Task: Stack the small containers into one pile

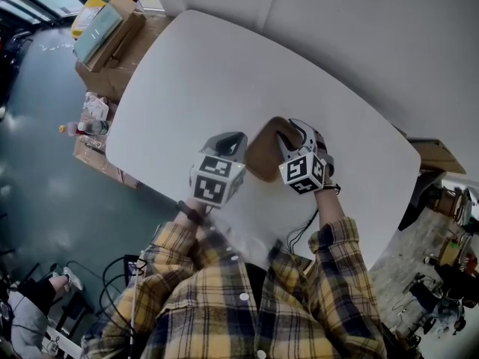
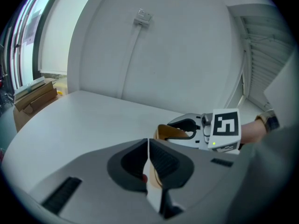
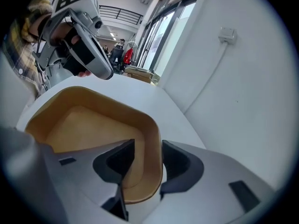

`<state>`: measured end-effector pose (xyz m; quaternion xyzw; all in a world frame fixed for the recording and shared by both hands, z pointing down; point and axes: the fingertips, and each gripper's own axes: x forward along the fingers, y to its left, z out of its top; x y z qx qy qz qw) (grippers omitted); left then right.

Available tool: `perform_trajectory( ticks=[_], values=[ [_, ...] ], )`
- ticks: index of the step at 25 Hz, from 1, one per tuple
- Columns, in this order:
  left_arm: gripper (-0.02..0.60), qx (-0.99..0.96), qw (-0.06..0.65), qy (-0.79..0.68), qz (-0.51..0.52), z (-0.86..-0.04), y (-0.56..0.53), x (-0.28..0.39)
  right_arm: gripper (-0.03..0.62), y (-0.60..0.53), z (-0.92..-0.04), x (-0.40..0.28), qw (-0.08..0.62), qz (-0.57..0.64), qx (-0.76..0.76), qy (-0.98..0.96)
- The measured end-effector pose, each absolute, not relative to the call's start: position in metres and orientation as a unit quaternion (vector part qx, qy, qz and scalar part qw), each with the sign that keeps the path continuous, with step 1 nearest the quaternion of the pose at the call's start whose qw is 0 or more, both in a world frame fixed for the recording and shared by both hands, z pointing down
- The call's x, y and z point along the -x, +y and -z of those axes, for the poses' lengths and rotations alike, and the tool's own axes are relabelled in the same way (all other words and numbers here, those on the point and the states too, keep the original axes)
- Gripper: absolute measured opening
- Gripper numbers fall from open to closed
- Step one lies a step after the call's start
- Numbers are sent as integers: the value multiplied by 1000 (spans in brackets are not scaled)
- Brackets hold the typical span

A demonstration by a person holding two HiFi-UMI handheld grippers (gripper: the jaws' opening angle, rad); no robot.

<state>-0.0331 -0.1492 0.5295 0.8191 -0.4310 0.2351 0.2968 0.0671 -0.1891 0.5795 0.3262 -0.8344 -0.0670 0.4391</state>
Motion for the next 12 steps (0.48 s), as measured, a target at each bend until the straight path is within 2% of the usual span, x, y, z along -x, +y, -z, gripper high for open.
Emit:
perform_trajectory(
  ticks=[7,12],
  values=[
    [23,-826,290,-424,-233,-524,-150,31,175,-189,-581,-70,441,38,-341,-829],
    [23,-833,281,-418,-230,-517,-150,28,210,-193,-573,-74,429,-3,-363,-827]
  ],
)
